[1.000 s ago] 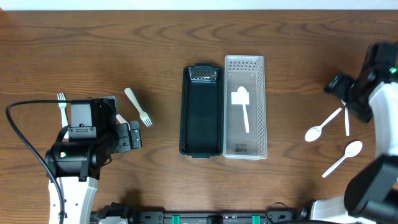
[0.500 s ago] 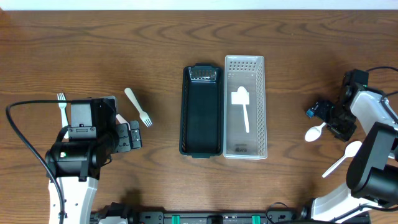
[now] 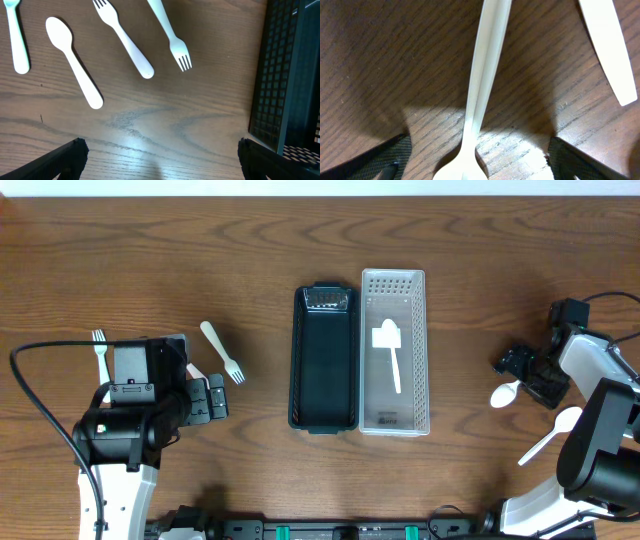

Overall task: Pack container
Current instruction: 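Grasp a second white spoon with the right gripper, then place the second spoon into the white basket and release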

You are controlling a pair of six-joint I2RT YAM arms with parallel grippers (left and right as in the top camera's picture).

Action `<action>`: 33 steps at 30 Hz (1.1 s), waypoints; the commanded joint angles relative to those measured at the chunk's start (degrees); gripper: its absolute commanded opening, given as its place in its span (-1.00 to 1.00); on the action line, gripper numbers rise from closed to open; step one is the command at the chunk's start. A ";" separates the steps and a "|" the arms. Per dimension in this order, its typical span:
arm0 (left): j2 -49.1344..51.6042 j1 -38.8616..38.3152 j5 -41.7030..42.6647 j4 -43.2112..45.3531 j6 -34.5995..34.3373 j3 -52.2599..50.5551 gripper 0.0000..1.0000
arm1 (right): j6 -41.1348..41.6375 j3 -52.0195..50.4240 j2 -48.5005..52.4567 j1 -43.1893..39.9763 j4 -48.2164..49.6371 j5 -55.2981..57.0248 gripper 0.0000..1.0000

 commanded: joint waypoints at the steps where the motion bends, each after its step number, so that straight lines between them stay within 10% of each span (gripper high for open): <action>1: 0.22 0.35 0.37 -0.17 -0.33 1.25 0.96 | -0.35 -2.45 2.32 -0.15 0.17 -1.77 0.52; 18: 0.22 0.35 0.37 -1.01 -0.33 1.25 0.96 | -0.35 -2.29 2.29 -0.15 0.39 -2.95 -0.97; 33: 0.22 0.35 0.37 -0.96 -0.33 1.25 0.96 | -9.97 17.90 -9.97 15.74 -10.64 -7.32 -0.97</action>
